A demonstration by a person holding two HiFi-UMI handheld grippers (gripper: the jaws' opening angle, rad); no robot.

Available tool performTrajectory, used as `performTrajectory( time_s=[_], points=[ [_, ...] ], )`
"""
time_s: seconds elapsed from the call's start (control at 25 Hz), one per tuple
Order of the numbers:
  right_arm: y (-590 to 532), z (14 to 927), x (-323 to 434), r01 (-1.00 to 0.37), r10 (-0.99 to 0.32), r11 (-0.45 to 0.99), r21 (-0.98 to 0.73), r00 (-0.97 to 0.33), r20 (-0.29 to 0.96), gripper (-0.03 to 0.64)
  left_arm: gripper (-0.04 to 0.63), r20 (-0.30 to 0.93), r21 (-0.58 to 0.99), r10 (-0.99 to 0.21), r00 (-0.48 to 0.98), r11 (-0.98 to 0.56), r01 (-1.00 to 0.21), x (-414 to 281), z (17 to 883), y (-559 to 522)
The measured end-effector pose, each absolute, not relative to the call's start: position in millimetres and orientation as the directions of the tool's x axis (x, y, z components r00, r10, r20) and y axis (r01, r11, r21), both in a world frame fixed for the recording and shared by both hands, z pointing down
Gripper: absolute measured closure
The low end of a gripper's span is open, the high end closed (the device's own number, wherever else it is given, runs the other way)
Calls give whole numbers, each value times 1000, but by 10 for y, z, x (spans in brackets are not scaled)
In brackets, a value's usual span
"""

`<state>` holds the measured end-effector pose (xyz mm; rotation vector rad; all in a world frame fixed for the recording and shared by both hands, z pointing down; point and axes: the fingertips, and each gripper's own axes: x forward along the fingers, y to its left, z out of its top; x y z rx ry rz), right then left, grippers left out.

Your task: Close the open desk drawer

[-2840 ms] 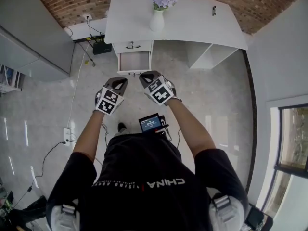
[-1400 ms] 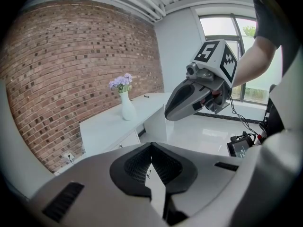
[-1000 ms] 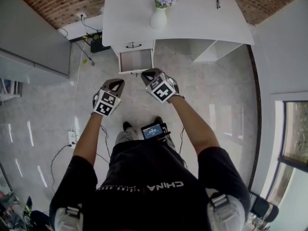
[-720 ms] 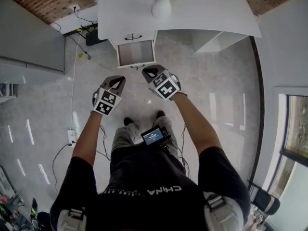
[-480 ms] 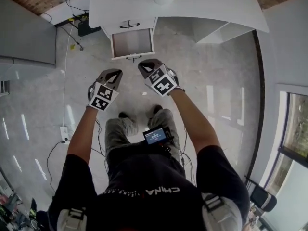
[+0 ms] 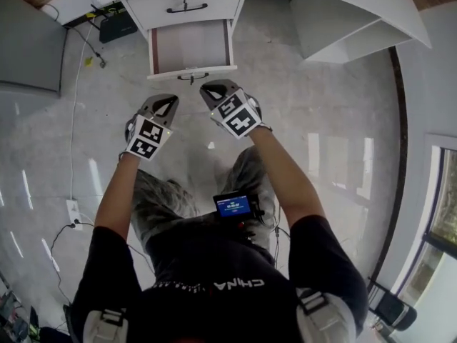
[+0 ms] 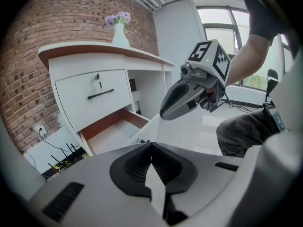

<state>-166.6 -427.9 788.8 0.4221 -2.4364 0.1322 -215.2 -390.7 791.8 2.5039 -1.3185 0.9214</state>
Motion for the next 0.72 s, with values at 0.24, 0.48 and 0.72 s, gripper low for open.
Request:
performTrajectory(
  time_s=[0.24,0.48,0.72],
  points=[
    [-4423,8844,-1706,-330,-300,942,64,-737,605,601,583,558,-191,-725,404,-586,-788,-2220,8822,-4080],
    [-4525,9344,-1692,-328,-336,936,124,-738,585,601,583,512,-242,-773,375,-549,-800,-2259,9255,-4232],
    [-4595,9366,-1668,-331,-350,933,141,-742,572,600,583,510,-268,-783,355,-536,-800,-2269,9330,-4290]
  ],
)
